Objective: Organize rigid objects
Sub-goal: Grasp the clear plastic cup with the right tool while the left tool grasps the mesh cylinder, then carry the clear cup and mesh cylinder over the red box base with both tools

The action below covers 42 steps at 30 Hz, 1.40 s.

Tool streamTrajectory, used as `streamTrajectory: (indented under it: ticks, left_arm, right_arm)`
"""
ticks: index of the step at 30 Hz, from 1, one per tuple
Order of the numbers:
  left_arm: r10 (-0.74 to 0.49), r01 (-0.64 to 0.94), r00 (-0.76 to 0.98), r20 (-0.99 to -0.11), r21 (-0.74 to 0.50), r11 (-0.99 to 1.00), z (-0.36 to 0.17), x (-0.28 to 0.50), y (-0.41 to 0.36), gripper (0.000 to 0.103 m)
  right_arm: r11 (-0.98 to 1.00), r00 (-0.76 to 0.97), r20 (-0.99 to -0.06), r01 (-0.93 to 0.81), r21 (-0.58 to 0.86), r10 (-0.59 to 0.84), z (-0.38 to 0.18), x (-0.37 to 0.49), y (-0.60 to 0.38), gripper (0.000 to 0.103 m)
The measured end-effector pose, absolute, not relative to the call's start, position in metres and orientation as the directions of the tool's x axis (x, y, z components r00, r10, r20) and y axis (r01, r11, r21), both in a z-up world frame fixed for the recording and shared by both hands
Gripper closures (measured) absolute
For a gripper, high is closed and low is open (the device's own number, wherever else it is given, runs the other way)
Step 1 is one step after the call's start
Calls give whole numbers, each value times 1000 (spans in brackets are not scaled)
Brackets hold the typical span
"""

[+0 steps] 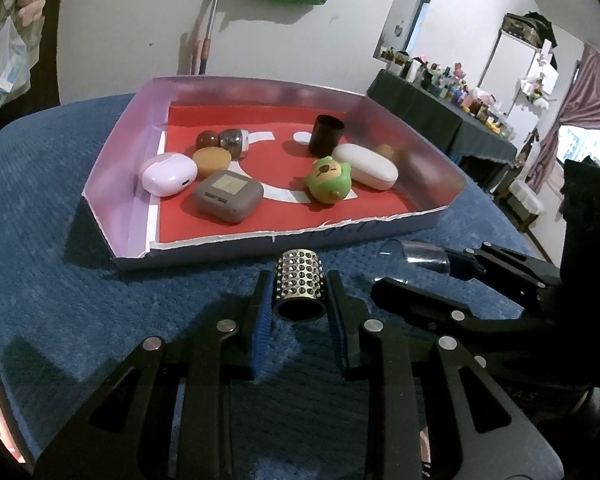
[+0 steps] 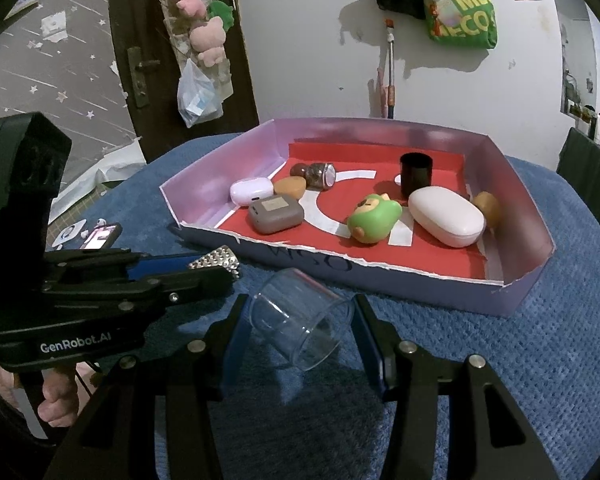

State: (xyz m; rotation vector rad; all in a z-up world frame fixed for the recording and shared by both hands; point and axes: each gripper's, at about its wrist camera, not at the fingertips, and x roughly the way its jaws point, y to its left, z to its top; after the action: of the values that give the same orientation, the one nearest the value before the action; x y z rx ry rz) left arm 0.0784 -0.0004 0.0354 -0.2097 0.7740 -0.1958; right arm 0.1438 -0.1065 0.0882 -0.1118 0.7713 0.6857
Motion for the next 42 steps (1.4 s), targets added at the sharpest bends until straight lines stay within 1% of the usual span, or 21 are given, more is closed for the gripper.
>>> streamTrajectory:
  ticks: [10,15,22,31,37,42]
  left_arm:
    - [-261,121,718,-645,-254,960,52,82,-1,79]
    - [-258,130,726,-637,-241,962,61,91,-2,79]
    - [-271,138,717,-643,-250,958,61,104,-1,79]
    - [-282,135,692,-664,-265,955,57,129,3,79]
    - [-302,137,641,-705,-282,950,43,149,2,79]
    - [-291,133,609,-737,-267,954,32,162,-2,79]
  right_arm:
    - [760,503,-652,-626,178,567,107,149,-111,50]
    - [766,519,-649,-623,157,556,118,160,-113,50]
    - [773,514,-658,-611,168,550,120,178,-117,50]
    - [802,482,-712,-566,192,510,110,217,-122,50]
    - [824,439,-775,-537,178,454,93,243,-119,50]
    - [838,412,-815,-522,156,408,81,256,-114,50]
